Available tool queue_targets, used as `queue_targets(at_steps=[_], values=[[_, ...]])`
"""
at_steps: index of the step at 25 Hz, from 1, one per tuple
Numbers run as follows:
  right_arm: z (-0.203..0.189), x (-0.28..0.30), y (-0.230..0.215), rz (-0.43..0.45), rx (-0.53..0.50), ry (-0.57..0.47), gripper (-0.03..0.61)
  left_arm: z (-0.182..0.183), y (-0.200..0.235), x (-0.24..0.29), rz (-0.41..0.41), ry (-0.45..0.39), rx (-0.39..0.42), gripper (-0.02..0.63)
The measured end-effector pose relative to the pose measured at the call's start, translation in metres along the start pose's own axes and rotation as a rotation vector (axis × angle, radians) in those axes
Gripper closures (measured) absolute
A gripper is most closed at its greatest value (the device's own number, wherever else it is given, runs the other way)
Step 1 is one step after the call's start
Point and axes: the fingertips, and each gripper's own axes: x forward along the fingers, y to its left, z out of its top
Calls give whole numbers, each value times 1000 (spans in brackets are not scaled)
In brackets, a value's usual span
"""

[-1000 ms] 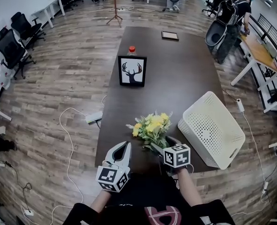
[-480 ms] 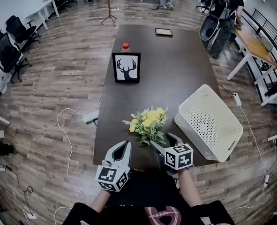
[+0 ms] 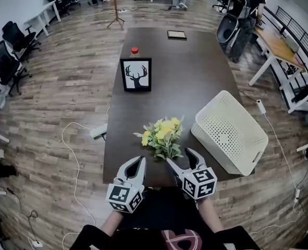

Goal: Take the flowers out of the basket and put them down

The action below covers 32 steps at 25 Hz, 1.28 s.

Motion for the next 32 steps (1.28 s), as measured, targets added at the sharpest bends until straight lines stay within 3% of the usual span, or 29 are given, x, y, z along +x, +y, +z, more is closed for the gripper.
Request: queue_targets(at_steps=[6,32], values=[[9,-13,5,-20,-16,-51,243,1,-3,1,-15,-5,2,606],[9,-27,26,-95,-77,-100,484,2,-10,-1,-67,-2,19,607]])
